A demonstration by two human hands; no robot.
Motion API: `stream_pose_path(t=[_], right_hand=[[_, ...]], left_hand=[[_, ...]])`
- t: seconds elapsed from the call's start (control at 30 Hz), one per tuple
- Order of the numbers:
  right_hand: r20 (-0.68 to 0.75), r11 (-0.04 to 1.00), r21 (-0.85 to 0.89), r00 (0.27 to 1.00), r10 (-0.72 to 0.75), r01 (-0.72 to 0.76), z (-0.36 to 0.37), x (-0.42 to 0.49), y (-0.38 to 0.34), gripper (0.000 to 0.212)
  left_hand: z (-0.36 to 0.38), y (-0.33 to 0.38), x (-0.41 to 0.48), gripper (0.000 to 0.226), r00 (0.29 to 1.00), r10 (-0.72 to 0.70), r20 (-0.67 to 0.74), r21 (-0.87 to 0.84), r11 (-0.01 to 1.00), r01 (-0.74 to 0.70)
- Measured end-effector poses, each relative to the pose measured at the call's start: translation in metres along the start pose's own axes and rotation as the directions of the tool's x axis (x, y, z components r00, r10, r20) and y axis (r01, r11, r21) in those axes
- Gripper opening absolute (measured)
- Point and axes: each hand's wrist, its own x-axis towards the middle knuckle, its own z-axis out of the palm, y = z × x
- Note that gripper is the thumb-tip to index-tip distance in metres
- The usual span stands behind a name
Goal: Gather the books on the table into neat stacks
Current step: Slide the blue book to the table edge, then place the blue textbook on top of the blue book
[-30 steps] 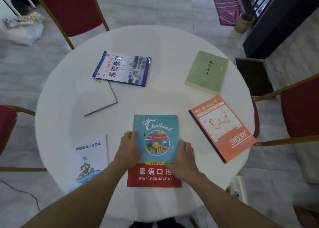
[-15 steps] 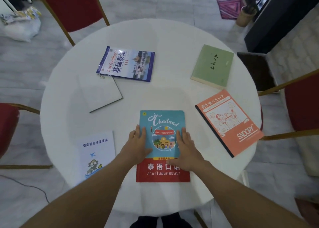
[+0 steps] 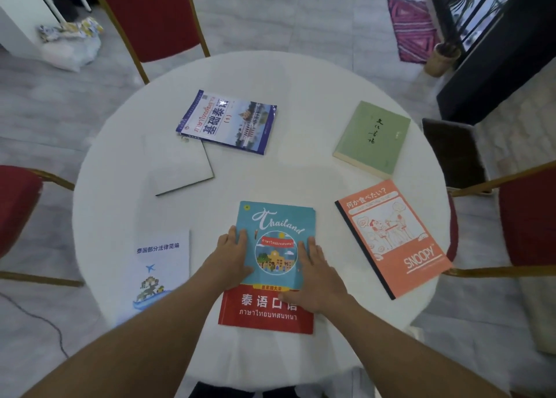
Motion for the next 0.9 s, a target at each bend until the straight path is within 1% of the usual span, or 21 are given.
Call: stream_pose_path(t=[0.07, 0.13, 0.2, 0.23, 0.33, 0.47, 0.53, 0.6, 0.7, 0.77, 0.9], right_hand=[[-0.043, 0.999, -0.033, 0.999, -0.019, 0.018, -0.003, 0.000, 0.002, 0.126], [-0.116, 0.999, -0.038, 0.993, -0.032, 0.028, -0.008, 0.004, 0.003, 0.116], [-0.159, 1.000, -0.023, 0.987, -0.022, 0.019, -0.019, 0.015, 0.005, 0.110], [-0.163, 1.000, -0.018, 0.987, -0.013, 0.010, -0.025, 0.022, 0.005, 0.110], [-0.158, 1.000, 0.013, 0.987, 0.019, -0.017, -0.043, 0.047, -0.001, 0.110], [-0.177, 0.999, 0.039, 0.984, 0.034, -0.027, -0.064, 0.086, -0.015, 0.104], [-0.178, 0.999, 0.042, 0.983, 0.035, -0.027, -0.075, 0.109, -0.024, 0.101], [-0.176, 0.998, 0.057, 0.984, 0.037, -0.028, -0.085, 0.132, -0.035, 0.099], [-0.179, 0.998, 0.053, 0.983, 0.036, -0.026, -0.098, 0.167, -0.048, 0.097], [-0.180, 0.999, 0.030, 0.983, 0.042, -0.037, -0.103, 0.187, -0.055, 0.099], [-0.144, 0.996, -0.061, 0.988, 0.055, -0.065, -0.092, 0.209, -0.060, 0.110]], left_hand=[[-0.004, 0.002, 0.001, 0.091, 1.000, 0.005, -0.006, 0.014, 1.000, -0.005], [-0.011, 0.002, 0.005, 0.079, 1.000, 0.015, -0.023, 0.029, 0.999, -0.014], [-0.022, 0.001, 0.012, 0.067, 0.999, 0.007, -0.031, 0.006, 1.000, -0.006], [-0.029, -0.001, 0.017, 0.064, 0.999, 0.000, -0.036, -0.019, 1.000, -0.001], [-0.053, -0.006, 0.038, 0.063, 0.997, -0.014, -0.072, -0.083, 0.997, 0.008], [-0.088, -0.008, 0.075, 0.066, 0.990, -0.069, -0.127, -0.152, 0.987, 0.049], [-0.105, -0.010, 0.095, 0.065, 0.986, -0.098, -0.135, -0.212, 0.975, 0.068], [-0.119, -0.011, 0.117, 0.069, 0.978, -0.157, -0.137, -0.293, 0.950, 0.112], [-0.132, -0.012, 0.147, 0.069, 0.958, -0.259, -0.121, -0.435, 0.881, 0.183], [-0.138, -0.010, 0.164, 0.068, 0.941, -0.326, -0.095, -0.540, 0.811, 0.226], [-0.151, -0.003, 0.194, 0.072, 0.859, -0.512, -0.030, -0.746, 0.583, 0.321]])
